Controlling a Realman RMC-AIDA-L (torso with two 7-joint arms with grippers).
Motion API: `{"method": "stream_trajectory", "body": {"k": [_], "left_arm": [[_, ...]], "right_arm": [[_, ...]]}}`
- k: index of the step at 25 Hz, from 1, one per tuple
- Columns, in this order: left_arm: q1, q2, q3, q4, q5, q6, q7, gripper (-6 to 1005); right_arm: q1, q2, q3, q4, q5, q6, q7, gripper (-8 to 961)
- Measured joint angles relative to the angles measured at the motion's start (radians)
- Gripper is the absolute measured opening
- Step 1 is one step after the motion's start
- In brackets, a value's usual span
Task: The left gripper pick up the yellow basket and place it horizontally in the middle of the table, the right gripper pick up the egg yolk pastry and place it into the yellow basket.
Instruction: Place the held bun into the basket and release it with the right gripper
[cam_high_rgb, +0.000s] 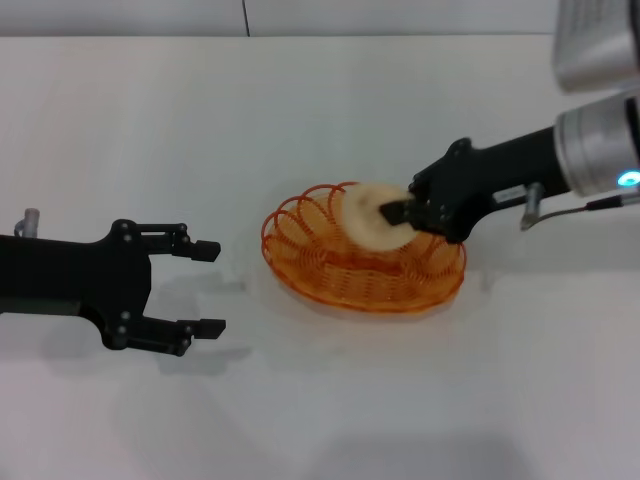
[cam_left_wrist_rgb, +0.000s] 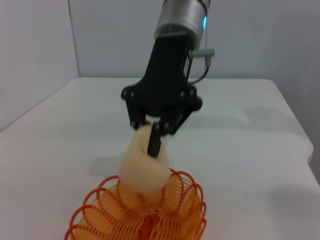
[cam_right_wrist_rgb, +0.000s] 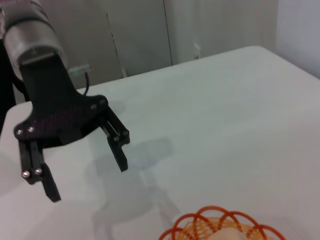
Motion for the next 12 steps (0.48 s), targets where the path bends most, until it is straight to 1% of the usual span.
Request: {"method": "stream_trajectory", "body": {"k": [2, 5, 7, 10, 12], "left_arm": [[-0.003, 0.000, 0.000, 0.000, 0.000, 0.000, -0.001, 799], [-0.005, 0.000, 0.000, 0.000, 0.000, -0.001, -0.001, 799], [-0.005, 0.000, 0.000, 0.000, 0.000, -0.002, -0.001, 799], [-0.003, 0.000, 0.000, 0.000, 0.000, -0.005, -0.001, 799], [-0.003, 0.001, 0.000, 0.000, 0.000, -0.006, -0.001, 799]], "right_arm": [[0.001, 0.000, -0.037, 0.018, 0.004, 0.041, -0.005, 43], [-0.008, 0.003, -0.067, 0.034, 0.040, 0.097, -0.025, 81], [-0.014, 0.002, -0.077, 0.041, 0.079, 0.110, -0.046, 107], [-0.023, -0.003, -0.075, 0.046, 0.109, 0.101, -0.075, 274], [-0.036, -0.005, -0.064, 0.046, 0.114, 0.091, -0.089, 352]]}}
